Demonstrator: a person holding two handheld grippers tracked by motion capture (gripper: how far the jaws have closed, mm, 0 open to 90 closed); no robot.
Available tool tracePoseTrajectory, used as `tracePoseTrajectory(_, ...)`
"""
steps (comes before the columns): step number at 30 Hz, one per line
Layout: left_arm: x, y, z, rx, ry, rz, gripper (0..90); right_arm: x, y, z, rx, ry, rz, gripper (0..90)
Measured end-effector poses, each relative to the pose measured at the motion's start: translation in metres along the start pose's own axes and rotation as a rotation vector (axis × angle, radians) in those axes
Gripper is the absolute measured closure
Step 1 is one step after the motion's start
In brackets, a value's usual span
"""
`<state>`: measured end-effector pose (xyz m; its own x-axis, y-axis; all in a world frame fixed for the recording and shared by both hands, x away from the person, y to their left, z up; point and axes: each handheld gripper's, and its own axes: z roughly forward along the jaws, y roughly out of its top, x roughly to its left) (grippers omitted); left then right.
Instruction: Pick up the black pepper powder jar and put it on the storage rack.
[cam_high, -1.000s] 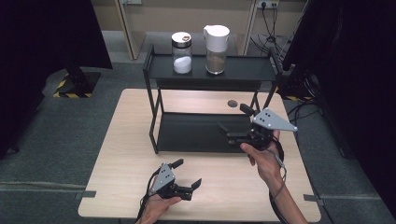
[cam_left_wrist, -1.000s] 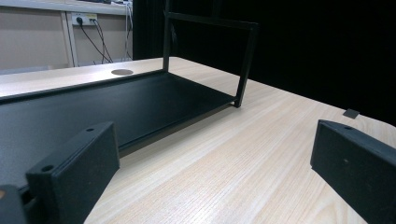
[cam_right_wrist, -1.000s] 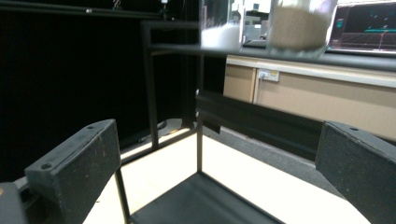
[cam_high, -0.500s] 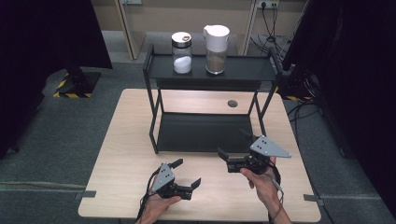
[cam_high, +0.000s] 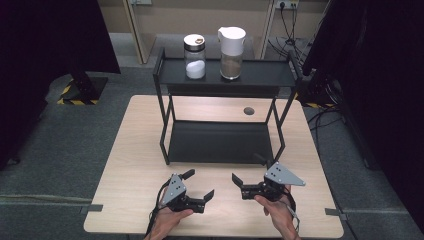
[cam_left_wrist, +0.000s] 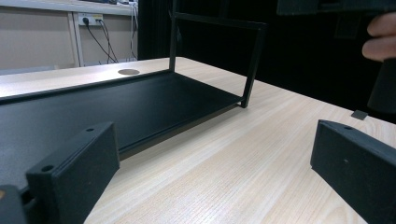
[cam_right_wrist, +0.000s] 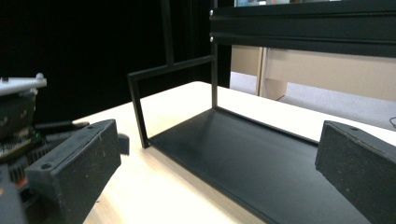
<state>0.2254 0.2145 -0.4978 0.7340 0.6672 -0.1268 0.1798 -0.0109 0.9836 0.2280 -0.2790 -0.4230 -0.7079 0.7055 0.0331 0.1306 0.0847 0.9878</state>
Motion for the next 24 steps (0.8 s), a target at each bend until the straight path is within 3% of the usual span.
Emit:
tracePoseTrajectory(19,0.0,0.0,0.0,-0.001,0.004,-0.003,0.5,0.008,-0.046,-0.004,-0.001,-0.001,0.022,0.4)
tracePoseTrajectory(24,0.0,0.0,-0.001,-0.005,0.004,-0.001,0.5,0.011,-0.051,-0.003,0.006,0.003,0.018,0.4)
